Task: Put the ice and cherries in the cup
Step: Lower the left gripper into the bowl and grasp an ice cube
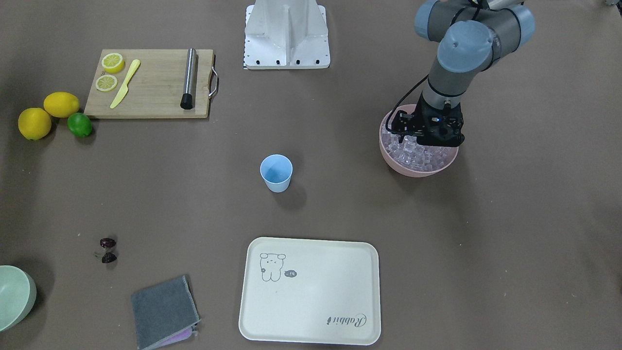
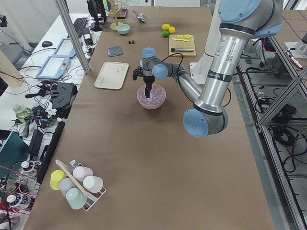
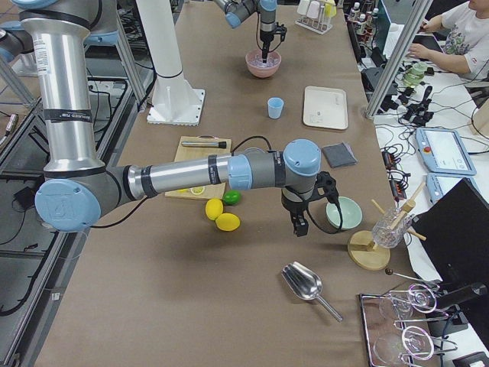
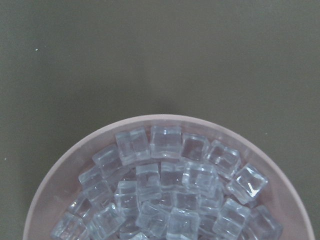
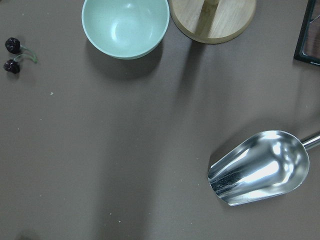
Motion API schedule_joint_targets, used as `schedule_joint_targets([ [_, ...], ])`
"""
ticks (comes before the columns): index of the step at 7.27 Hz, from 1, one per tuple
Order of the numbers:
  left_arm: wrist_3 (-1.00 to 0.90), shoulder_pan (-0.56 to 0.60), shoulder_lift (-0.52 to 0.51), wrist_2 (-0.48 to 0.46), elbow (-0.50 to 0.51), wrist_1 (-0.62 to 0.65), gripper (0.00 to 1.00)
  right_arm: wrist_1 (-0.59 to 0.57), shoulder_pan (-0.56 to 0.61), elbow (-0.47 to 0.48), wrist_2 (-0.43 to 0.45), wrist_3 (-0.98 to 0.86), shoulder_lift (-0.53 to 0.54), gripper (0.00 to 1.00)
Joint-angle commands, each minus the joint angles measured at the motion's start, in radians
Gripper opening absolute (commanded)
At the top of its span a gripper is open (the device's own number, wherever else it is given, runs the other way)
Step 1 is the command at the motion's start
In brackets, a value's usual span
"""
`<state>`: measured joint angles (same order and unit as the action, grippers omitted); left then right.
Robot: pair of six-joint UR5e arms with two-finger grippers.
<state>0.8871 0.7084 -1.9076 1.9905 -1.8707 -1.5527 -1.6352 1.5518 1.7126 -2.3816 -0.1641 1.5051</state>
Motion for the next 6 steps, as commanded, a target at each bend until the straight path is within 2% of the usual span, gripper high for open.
schedule_joint_targets([
  [1,0.006,-0.007,-0.001,-0.001,0.028,-0.02,0.97,0.0,0.001,0.001,0.005,0.0,0.001,0.99],
  [6,0.039,-0.007,-0.005,-0.001,0.039,-0.009,0.97,0.0,0.001,0.005,0.005,0.0,0.009,0.99],
])
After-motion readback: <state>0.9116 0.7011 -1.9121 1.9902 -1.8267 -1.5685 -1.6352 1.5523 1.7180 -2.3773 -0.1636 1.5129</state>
